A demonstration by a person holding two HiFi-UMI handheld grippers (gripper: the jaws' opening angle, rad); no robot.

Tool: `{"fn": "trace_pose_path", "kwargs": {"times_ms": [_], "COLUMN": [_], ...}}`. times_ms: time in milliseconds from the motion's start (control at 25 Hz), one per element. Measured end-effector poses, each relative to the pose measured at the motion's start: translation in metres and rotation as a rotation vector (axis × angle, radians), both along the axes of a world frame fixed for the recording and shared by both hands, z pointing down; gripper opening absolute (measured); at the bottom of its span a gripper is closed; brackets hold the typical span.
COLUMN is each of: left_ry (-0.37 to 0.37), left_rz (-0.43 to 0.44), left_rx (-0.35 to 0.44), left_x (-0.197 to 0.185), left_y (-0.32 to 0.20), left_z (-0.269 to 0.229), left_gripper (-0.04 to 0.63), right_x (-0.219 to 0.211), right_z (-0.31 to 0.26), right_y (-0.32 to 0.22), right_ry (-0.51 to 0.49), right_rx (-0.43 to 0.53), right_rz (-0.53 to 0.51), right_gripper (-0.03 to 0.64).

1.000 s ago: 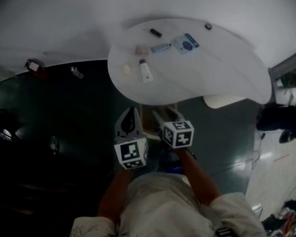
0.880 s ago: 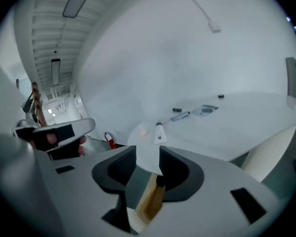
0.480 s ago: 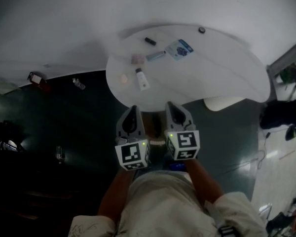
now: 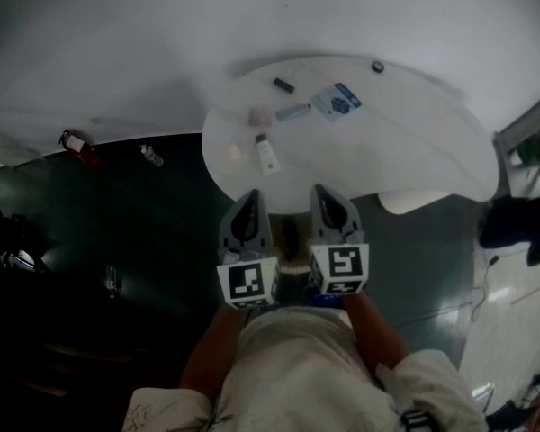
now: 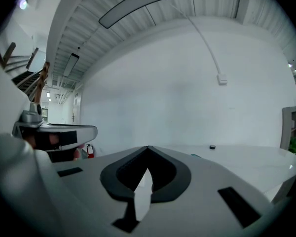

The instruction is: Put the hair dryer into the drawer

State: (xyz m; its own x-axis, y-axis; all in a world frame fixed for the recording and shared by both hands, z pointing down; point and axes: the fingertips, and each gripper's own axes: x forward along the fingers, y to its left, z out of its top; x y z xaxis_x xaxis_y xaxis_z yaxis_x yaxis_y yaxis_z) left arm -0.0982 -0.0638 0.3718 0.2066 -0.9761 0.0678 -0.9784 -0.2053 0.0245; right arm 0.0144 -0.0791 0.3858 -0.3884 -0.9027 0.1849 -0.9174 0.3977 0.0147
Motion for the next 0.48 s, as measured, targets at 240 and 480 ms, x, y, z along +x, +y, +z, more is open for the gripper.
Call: {"fn": "trace_pose_path", "kwargs": {"times_ms": [240,480], "left_ry": [0.008,0.029], "left_rz": [0.001,0.005], "left_rx": [-0.002,-0.012], "left_x": [0.003,0.004], "left_y": [-0.007,-0.012], "left_z": [0.000,0.002], "left_gripper": [0.000,0.000], "right_x": [0.006,0.012], "right_z": [-0.007,-0.004], "right_y": [-0.009,-0.016], "right_ry": [-0.004,0.004], "right_rx": [0.031,0.023], "right_rz": [0.002,0.008], "right_gripper": [0.005,0.004]}}
